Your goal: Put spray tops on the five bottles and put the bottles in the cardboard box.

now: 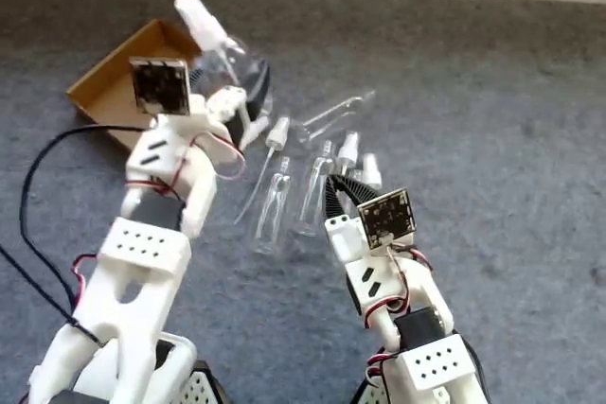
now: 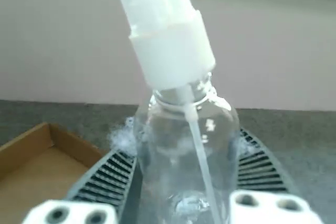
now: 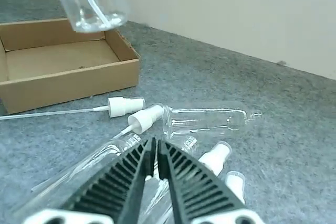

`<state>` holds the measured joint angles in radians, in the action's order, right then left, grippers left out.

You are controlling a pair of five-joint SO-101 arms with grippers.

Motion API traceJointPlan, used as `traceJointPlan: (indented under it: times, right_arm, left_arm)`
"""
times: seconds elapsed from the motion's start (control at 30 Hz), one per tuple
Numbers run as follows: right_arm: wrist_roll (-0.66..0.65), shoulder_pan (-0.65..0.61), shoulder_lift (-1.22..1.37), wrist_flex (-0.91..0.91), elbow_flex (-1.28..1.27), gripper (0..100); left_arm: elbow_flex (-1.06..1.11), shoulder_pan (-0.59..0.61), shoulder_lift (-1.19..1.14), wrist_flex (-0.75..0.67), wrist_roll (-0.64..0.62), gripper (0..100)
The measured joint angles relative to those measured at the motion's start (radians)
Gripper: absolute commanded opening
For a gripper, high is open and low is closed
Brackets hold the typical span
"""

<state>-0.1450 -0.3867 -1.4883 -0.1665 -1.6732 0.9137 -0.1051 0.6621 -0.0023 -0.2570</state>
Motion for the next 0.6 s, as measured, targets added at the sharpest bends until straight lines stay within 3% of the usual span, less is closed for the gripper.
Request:
traceJointPlan:
  times: [0.2,0.37,0.6]
  right_arm:
    - [0.000,0.009,0.000,0.000,0.000,0.5]
    - [0.000,0.008,0.000,0.000,0.000,0.5]
    - [0.000,0.009,0.000,0.000,0.000,0.5]
  left_arm:
    - [-0.239,0.123,-0.140,0.158,0.069,8]
    - [-0.391,0.187,-0.381,0.160,0.153,8]
    - [-0.632,0.265,-0.713,0.160,0.172,8]
